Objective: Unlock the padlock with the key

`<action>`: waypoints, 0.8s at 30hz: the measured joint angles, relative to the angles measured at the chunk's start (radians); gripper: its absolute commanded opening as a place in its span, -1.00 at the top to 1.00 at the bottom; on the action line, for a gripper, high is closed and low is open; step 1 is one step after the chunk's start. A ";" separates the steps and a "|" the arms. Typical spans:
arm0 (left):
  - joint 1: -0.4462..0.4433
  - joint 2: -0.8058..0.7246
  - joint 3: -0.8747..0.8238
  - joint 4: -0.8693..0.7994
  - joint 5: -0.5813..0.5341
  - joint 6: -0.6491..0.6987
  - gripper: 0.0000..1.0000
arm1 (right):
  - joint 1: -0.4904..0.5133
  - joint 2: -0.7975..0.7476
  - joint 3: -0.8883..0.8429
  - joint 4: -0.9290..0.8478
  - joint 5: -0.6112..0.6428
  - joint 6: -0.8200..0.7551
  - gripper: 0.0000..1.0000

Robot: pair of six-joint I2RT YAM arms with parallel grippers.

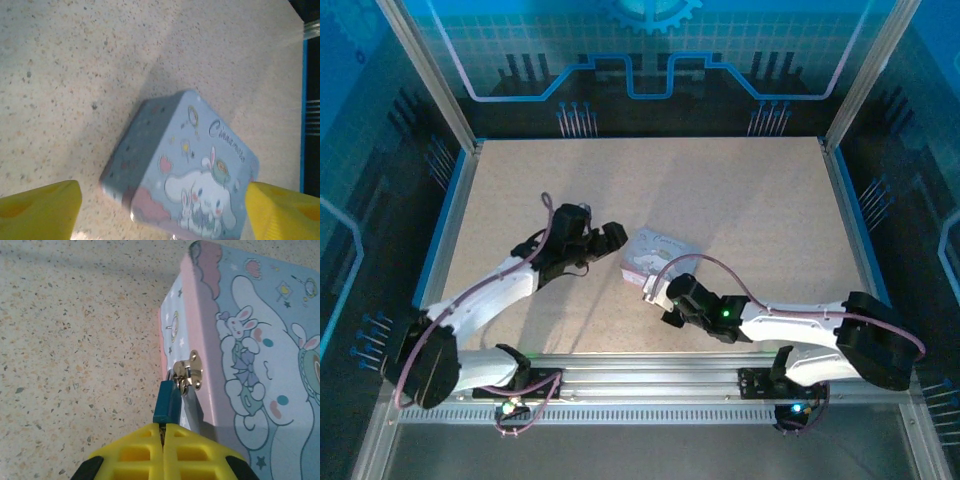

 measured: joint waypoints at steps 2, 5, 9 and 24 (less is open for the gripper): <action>0.000 -0.056 -0.071 0.025 0.031 -0.058 -0.53 | 0.006 0.019 0.001 0.023 0.016 -0.016 1.00; -0.012 -0.103 -0.188 0.074 0.081 -0.164 -0.45 | 0.011 0.035 0.005 0.045 0.032 -0.033 1.00; -0.073 -0.118 -0.277 0.118 0.106 -0.293 -0.39 | 0.013 0.041 0.005 0.055 0.044 -0.047 1.00; -0.267 -0.021 -0.288 0.350 0.078 -0.575 -0.05 | 0.018 0.041 0.005 0.061 0.060 -0.056 1.00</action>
